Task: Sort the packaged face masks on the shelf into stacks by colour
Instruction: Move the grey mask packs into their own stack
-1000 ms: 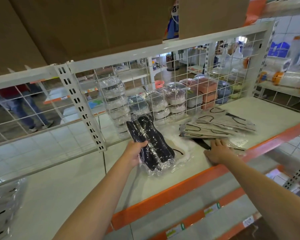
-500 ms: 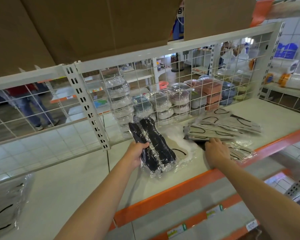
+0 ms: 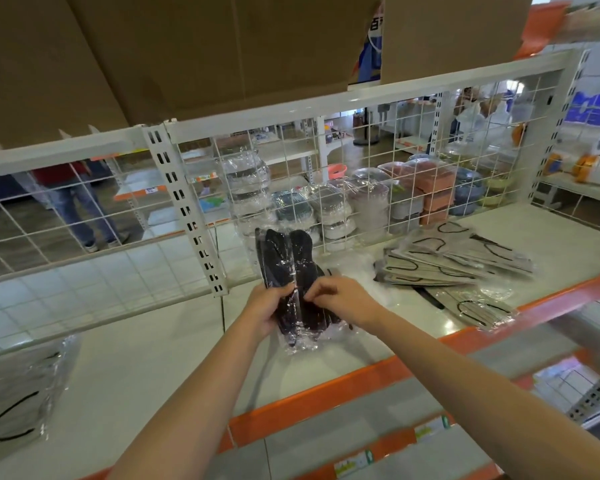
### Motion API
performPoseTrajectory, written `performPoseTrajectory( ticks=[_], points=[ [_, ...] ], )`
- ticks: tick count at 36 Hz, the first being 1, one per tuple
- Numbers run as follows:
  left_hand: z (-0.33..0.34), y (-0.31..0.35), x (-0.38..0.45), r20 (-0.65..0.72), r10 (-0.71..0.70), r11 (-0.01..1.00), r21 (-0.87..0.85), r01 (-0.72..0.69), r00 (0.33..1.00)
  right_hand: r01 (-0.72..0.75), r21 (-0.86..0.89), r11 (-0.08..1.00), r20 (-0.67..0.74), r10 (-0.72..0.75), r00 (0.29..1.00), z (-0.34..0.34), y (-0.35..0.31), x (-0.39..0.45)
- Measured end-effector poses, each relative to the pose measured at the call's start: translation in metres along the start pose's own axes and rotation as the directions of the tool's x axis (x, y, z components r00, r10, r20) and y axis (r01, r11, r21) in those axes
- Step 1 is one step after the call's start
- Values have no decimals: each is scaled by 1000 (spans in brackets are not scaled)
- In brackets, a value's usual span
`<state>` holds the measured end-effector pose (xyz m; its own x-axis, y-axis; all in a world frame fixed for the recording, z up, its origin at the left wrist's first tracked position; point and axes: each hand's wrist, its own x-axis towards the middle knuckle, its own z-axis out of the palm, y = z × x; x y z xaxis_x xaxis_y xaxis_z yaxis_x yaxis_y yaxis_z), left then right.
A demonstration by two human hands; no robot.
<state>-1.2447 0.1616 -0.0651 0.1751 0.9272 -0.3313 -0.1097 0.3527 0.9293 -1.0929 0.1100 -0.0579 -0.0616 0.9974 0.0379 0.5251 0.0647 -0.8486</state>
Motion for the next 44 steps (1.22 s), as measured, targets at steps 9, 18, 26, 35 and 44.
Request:
performPoseTrajectory(
  ticks=[9, 18, 26, 35, 44],
  points=[
    [-31, 13, -12, 52, 236, 960, 143, -241, 970, -99, 122, 987, -46, 106, 993, 17, -3, 24],
    [-51, 4, -12, -86, 284, 949, 166, -267, 955, -21, 185, 983, 91, 5, 996, 41, -13, 28],
    [-63, 21, -14, -157, 62, 845, -517, -135, 986, -298, 481, 824, 144, 262, 954, 46, -8, 36],
    [-95, 29, -26, -294, 121, 858, -449, -249, 948, -161, 386, 908, 112, 127, 986, 48, -34, 41],
    [-150, -1, -44, -315, 332, 910, 354, -214, 889, -84, 114, 990, 85, 74, 994, 49, -19, 49]
  ],
)
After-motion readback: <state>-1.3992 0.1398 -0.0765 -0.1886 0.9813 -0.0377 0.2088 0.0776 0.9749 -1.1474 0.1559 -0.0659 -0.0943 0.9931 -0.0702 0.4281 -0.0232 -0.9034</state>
